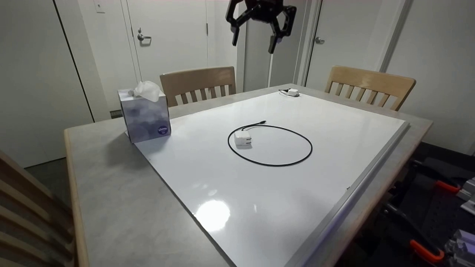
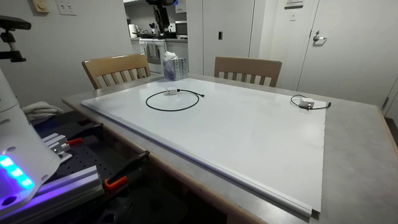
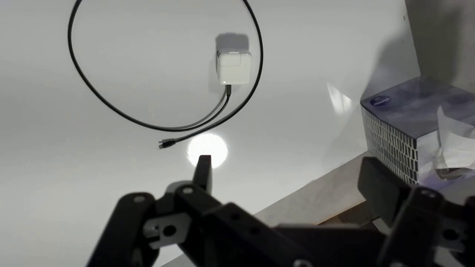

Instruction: Lay the charger across the board

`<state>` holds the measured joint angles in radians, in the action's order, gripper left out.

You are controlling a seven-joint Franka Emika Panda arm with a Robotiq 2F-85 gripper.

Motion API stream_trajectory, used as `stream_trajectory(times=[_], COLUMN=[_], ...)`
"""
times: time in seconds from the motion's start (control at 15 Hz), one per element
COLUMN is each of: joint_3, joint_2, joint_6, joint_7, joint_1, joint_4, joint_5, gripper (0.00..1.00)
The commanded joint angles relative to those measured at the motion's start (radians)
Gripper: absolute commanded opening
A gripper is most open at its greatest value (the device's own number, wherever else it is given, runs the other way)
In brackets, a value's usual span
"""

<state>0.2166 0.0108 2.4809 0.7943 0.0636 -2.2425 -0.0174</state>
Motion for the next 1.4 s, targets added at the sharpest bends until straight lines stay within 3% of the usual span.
stream_trajectory(times=[0.0,0.8,1.33], joint_3=[-0.029,-0.056,-0.11], joint_2=[0.004,-0.179,-0.311], joint_6=[-0.002,0.004,0.048], joint_7=[-0.003,0.021,0.006], joint_1=[0.029,0.087,0.129], joint_4=[0.001,0.056,0.117], joint_5=[0.001,-0.075,-0.05], gripper=[1.0,1.0,1.0])
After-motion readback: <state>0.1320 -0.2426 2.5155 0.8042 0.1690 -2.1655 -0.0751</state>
